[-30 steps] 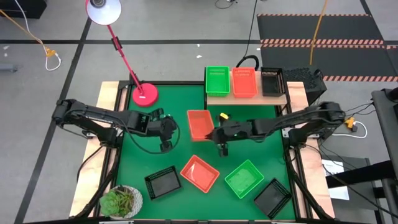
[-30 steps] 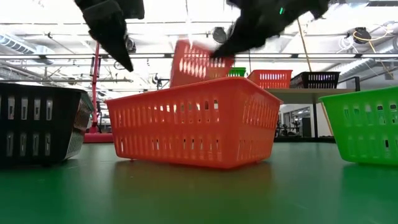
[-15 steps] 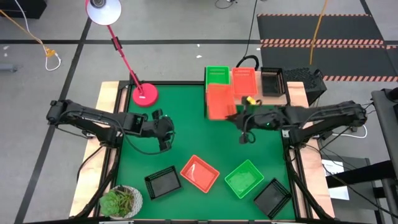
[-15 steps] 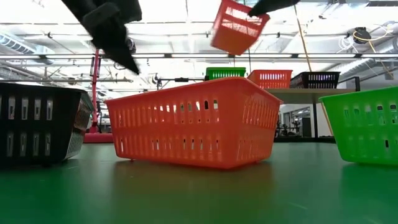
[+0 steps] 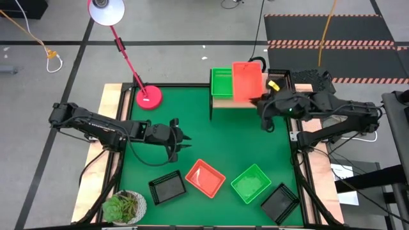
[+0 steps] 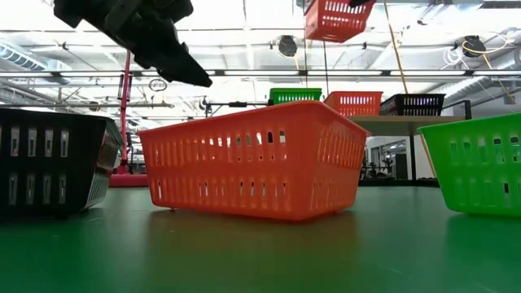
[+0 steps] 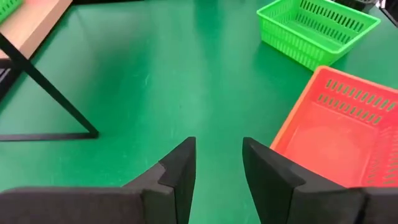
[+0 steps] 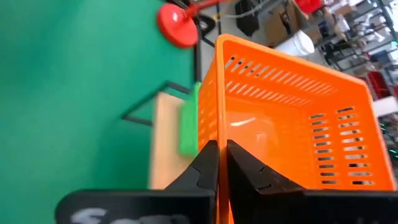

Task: Stack baskets on shelf by color
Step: Stack the top orange basket on top of the orange basket on the shelf

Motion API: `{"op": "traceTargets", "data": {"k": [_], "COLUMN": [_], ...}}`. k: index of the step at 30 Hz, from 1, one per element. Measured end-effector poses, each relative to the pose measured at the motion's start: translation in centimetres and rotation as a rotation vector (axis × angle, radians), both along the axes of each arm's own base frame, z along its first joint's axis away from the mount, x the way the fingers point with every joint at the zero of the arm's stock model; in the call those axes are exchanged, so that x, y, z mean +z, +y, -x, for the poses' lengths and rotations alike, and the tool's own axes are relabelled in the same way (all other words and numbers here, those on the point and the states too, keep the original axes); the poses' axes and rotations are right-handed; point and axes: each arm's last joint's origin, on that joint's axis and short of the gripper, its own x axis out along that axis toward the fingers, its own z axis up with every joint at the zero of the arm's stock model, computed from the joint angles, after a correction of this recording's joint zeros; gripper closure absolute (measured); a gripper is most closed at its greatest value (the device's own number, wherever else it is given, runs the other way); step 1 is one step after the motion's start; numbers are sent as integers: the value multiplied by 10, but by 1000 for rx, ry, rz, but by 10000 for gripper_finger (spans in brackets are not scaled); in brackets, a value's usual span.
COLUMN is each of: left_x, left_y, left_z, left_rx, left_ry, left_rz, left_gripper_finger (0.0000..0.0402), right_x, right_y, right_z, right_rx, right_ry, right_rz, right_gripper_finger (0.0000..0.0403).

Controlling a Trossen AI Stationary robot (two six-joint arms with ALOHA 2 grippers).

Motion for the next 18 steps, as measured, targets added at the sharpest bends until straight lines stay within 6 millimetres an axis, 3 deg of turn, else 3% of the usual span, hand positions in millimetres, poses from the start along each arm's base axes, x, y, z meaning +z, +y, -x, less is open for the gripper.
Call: {"op": "traceTargets", "data": {"k": [7,18], "left_x": [-2,1], "left_y": [-1,-6], "left_z": [1,-1], "left_rx": [4,-5], "left_ry": [-3,-44], "left_rz": [10,26], "left_gripper_finger": [268,268], "right_x": [2,-3], "right_y": [-21,-69], "right_z": [5,13], "right_rx": [15,20], "right_ry": [93,109], "right_rz": [75,-44], "right_gripper_finger": [395,395]}}
